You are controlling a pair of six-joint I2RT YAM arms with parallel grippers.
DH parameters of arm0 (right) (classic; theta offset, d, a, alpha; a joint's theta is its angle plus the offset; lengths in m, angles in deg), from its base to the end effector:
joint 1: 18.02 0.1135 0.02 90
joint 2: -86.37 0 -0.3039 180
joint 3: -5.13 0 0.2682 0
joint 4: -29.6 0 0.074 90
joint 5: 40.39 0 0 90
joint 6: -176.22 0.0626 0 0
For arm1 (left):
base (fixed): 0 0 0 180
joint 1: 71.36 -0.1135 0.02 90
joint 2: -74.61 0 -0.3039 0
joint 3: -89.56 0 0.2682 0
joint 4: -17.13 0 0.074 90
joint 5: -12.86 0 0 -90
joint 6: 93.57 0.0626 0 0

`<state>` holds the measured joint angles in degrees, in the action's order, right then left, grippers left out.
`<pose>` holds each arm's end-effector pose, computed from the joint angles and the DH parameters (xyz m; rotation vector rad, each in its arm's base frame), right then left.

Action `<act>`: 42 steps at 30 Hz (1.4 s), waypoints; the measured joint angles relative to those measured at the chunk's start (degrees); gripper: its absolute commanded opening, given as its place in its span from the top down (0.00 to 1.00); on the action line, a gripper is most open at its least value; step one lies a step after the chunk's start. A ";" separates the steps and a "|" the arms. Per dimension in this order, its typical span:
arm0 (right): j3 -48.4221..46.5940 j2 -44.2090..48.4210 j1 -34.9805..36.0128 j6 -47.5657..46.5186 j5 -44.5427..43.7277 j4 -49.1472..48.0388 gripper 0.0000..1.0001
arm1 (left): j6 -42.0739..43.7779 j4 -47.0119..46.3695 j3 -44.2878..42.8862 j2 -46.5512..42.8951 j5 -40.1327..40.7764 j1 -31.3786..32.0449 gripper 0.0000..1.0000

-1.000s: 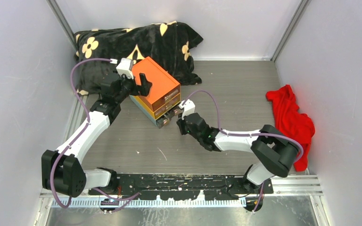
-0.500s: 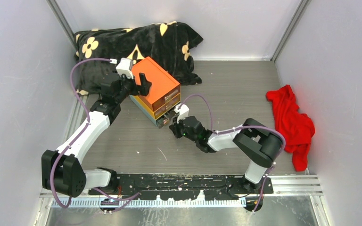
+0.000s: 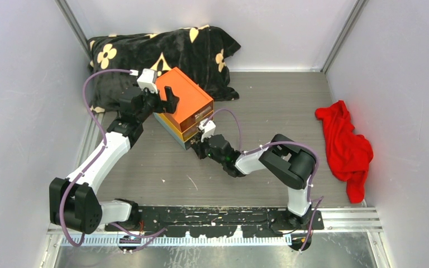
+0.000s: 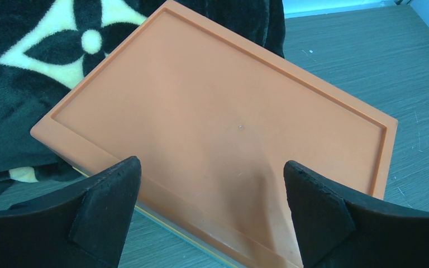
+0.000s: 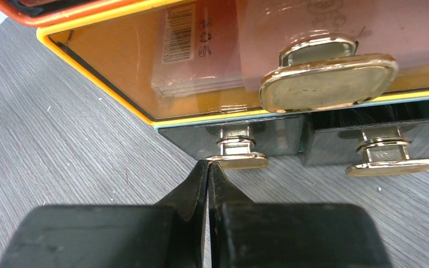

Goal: Organize the makeup
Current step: Close the drawer in the storage box, then reset both arms

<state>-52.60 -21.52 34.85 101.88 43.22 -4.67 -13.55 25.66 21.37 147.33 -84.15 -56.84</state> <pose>0.2568 0.3276 0.1595 -0.5327 1.8345 0.7233 0.3173 -0.0901 0.3517 0.1601 1.8092 -0.4144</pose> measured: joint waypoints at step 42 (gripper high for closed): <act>3.82 48.17 0.72 3.19 -31.56 57.81 0.00 | -3.06 18.69 -4.81 -10.54 18.53 -0.02 0.00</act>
<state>-48.77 26.65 35.57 105.07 11.66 53.14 -16.61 44.34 16.56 136.80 -65.61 -56.86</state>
